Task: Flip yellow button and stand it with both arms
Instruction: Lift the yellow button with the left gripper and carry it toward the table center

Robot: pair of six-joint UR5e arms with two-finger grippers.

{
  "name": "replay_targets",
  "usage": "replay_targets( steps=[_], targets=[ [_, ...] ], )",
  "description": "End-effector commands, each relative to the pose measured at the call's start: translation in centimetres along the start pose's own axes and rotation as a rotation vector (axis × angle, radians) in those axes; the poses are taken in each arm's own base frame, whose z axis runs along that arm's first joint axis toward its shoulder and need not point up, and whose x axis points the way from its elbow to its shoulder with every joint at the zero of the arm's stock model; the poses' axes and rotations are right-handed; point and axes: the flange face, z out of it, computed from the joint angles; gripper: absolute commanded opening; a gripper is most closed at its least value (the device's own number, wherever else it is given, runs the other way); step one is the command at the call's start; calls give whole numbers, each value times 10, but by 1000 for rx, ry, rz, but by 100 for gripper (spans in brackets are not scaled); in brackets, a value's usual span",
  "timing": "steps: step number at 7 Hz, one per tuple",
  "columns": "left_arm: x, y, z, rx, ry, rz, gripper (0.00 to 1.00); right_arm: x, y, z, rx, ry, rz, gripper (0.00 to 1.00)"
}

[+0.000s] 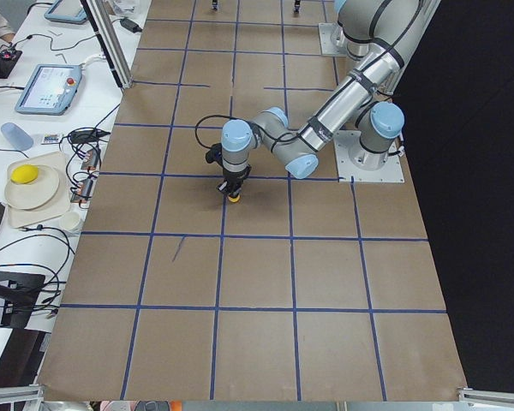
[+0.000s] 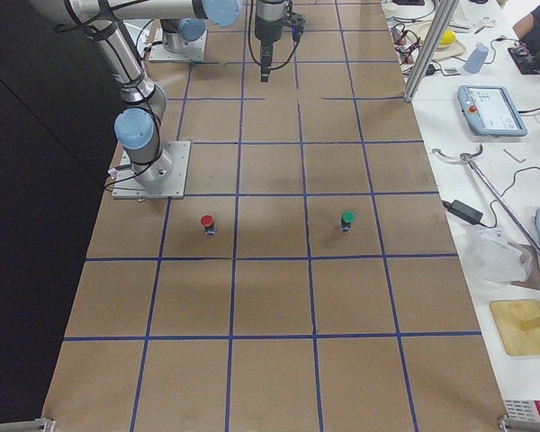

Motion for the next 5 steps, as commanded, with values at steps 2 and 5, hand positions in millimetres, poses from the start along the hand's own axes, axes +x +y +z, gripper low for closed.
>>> replay_targets(
  steps=[2,5],
  targets=[
    [80,-68,-45,172,204,-179,10,-6,16,-8,0,-64,2,100],
    [190,-156,-86,284,483,-435,10,-6,14,-9,-8,-92,141,100]
  ],
)
